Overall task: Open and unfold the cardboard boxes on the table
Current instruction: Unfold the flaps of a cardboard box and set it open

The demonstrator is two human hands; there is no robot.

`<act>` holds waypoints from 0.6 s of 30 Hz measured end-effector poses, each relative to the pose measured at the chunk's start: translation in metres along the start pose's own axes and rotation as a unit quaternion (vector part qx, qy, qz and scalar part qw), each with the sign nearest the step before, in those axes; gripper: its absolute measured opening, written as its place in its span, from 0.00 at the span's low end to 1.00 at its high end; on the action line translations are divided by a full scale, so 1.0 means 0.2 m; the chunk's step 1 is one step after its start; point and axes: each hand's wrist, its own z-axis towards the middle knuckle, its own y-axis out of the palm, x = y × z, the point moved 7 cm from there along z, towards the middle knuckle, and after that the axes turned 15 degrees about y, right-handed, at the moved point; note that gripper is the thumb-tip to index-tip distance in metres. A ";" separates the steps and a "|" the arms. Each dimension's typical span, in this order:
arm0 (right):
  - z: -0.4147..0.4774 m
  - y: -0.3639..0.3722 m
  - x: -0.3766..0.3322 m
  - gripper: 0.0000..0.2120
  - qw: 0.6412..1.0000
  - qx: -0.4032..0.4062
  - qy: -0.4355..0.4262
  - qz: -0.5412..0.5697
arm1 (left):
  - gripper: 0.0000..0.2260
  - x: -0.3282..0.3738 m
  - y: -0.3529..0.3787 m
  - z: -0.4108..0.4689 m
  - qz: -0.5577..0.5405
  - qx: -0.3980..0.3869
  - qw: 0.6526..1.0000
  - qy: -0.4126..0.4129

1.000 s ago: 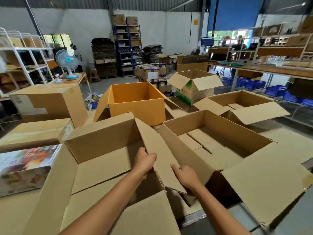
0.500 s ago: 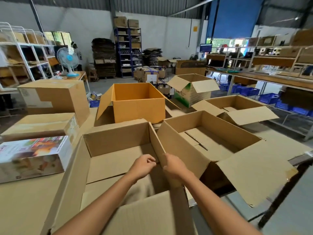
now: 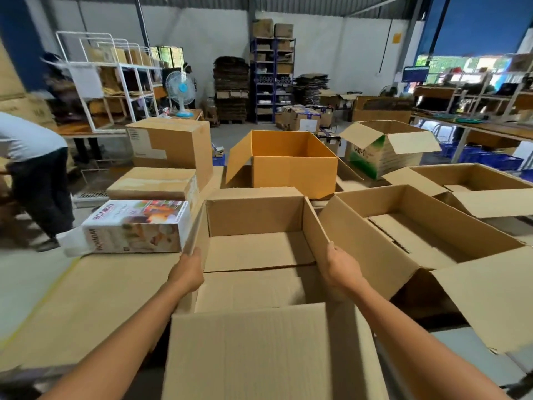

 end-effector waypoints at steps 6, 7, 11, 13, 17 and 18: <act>0.07 -0.01 -0.04 0.30 0.998 -0.024 0.013 -0.058 | 0.39 -0.10 -0.02 0.04 0.004 -0.010 1.000 0.000; 0.10 -0.02 -0.05 0.30 0.998 -0.026 0.015 -0.049 | 0.39 -0.11 -0.03 0.08 0.001 0.001 1.000 -0.003; 0.30 -0.04 -0.18 0.30 1.000 -0.023 0.001 -0.016 | 0.35 -0.12 -0.09 0.30 -0.020 0.052 0.998 0.022; 0.44 -0.04 -0.28 0.28 1.000 -0.011 -0.017 -0.008 | 0.34 -0.11 -0.13 0.46 -0.025 0.073 0.995 0.055; 0.77 -0.01 -0.44 0.23 0.999 0.007 -0.042 -0.010 | 0.32 -0.11 -0.19 0.82 -0.024 0.118 0.990 0.079; 0.86 0.00 -0.47 0.23 0.999 0.009 -0.047 -0.012 | 0.32 -0.12 -0.19 0.92 -0.034 0.120 0.989 0.078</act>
